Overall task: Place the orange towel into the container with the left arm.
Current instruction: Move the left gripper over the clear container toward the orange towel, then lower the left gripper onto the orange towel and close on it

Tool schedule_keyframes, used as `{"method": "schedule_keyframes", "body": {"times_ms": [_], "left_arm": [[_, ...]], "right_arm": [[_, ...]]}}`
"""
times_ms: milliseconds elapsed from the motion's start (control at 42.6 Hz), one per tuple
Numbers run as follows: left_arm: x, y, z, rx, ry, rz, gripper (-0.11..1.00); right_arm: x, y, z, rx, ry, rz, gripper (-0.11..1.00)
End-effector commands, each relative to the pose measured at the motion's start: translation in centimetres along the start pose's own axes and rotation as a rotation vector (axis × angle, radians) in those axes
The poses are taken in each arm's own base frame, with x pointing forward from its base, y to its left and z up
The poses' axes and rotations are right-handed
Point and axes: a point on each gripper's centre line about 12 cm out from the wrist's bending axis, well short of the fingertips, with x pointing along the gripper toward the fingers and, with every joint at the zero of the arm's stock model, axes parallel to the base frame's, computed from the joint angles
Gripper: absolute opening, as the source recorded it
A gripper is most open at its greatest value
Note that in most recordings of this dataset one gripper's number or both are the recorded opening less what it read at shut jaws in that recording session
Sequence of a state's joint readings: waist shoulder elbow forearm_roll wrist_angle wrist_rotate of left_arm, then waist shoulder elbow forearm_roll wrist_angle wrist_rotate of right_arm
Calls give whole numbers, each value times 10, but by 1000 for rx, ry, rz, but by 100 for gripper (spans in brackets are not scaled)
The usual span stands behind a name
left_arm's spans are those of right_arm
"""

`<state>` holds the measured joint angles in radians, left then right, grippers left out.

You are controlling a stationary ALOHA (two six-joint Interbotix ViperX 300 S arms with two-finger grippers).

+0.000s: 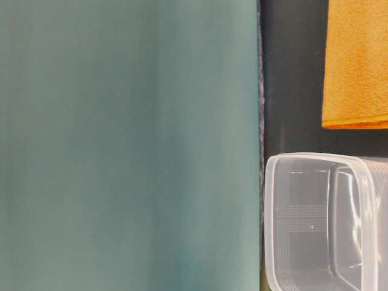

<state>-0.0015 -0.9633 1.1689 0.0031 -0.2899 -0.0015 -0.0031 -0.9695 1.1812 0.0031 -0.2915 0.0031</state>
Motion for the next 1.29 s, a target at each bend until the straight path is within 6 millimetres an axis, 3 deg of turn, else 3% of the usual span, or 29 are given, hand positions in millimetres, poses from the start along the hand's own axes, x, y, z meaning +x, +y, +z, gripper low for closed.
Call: {"method": "schedule_keyframes", "body": {"times_ms": [0, 94, 352, 657, 750, 962, 1079, 1173, 1266], "left_arm": [[11, 1, 8, 15, 42, 3, 6], [20, 2, 10, 6, 117, 5, 0], [43, 3, 16, 1, 322, 13, 0], [88, 3, 11, 15, 500, 14, 0], [105, 4, 6, 15, 548, 15, 0], [146, 6, -6, 13, 695, 24, 3], [170, 12, -11, 23, 781, 36, 19], [189, 19, -16, 32, 821, 47, 42], [216, 23, -24, 46, 856, 46, 73]], "right_arm": [[2, -2, -1, 18, 8, -9, 1], [1, -2, -8, 54, 58, -13, 1], [-3, -1, -22, 116, 199, -19, 1], [-10, 0, -39, 116, 339, -19, 4], [-14, 0, -43, 117, 357, -19, 21], [-25, 0, -50, 132, 362, -21, 76], [-29, 0, -45, 140, 337, -21, 83], [-32, 0, -44, 140, 319, -19, 81], [-36, 0, -43, 143, 307, -19, 81]]}}
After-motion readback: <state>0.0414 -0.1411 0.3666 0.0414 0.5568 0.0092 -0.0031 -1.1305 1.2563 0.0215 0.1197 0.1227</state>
